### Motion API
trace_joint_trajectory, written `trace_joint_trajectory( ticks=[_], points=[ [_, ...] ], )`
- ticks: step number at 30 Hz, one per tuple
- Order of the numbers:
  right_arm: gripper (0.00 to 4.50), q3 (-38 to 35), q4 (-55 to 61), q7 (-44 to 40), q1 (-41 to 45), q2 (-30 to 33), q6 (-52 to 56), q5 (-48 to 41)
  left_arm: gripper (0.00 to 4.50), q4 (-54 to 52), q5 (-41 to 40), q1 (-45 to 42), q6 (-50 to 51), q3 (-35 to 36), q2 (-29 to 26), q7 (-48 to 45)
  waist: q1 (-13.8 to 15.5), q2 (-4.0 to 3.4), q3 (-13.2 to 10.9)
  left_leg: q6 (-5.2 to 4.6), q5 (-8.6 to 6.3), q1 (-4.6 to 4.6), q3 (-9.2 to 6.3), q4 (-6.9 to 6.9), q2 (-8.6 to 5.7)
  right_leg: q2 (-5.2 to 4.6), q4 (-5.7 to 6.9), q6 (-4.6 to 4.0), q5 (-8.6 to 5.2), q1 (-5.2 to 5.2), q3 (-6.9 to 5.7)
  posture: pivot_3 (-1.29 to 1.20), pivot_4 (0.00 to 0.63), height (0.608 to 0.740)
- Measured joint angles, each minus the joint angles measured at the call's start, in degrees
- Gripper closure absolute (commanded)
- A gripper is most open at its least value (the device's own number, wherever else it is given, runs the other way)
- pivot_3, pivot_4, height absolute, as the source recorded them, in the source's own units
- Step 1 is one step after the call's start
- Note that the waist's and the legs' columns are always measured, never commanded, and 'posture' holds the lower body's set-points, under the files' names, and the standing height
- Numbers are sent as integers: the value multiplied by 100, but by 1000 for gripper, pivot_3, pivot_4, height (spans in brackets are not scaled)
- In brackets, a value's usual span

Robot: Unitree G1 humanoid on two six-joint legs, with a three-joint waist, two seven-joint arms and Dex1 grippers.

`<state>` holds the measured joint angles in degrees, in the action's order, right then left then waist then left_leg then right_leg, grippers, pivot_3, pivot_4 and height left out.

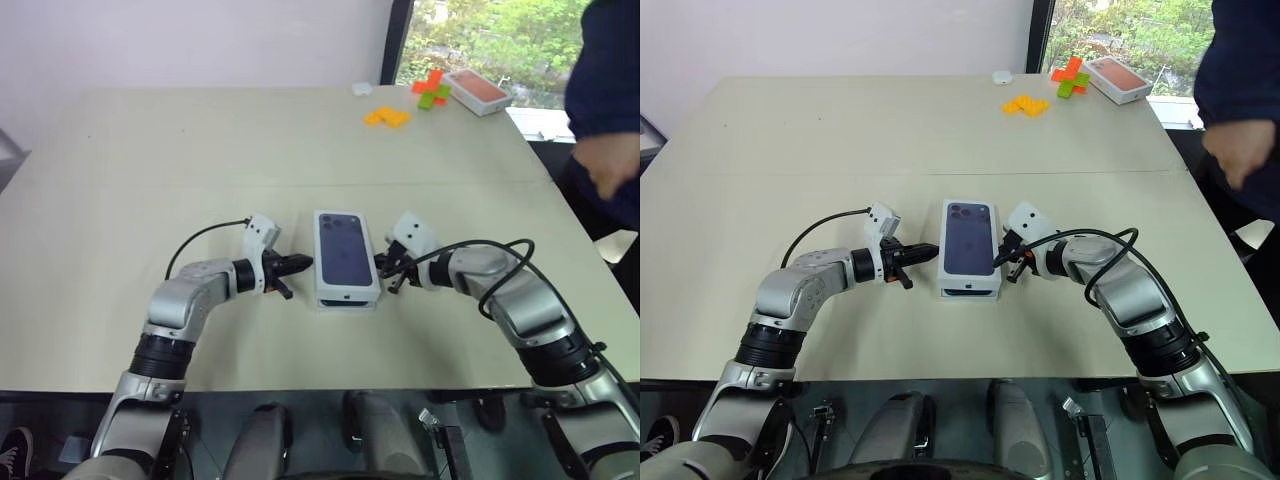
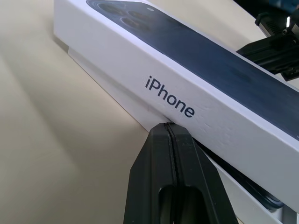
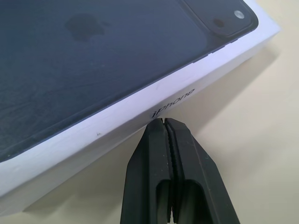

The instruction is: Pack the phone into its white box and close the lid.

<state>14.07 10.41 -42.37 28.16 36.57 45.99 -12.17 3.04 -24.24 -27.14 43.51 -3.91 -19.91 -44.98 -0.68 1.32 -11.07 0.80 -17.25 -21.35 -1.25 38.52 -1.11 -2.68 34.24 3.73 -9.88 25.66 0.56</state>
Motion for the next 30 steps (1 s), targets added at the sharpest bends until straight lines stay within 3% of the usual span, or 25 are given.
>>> trace_joint_trajectory(
  ticks=[18, 30],
  points=[
    [4434, -5, 467, -418, -87, 219, 364, -164, 4500, -877, -288, 299, 622, -193, -316, -117, -11, -1, 0, -17, -11, -2, -8, 47, 3, 2, 1, 1, -1, -22, -5, 0, 150, 740],
    [4434, 39, 402, -473, -85, 244, 56, -29, 4500, -1402, -558, 706, 901, -104, -641, -112, -8, -1, 0, -18, -12, -3, -9, 48, 3, 2, 1, 1, -2, -22, -6, 0, 150, 740]
  ],
)
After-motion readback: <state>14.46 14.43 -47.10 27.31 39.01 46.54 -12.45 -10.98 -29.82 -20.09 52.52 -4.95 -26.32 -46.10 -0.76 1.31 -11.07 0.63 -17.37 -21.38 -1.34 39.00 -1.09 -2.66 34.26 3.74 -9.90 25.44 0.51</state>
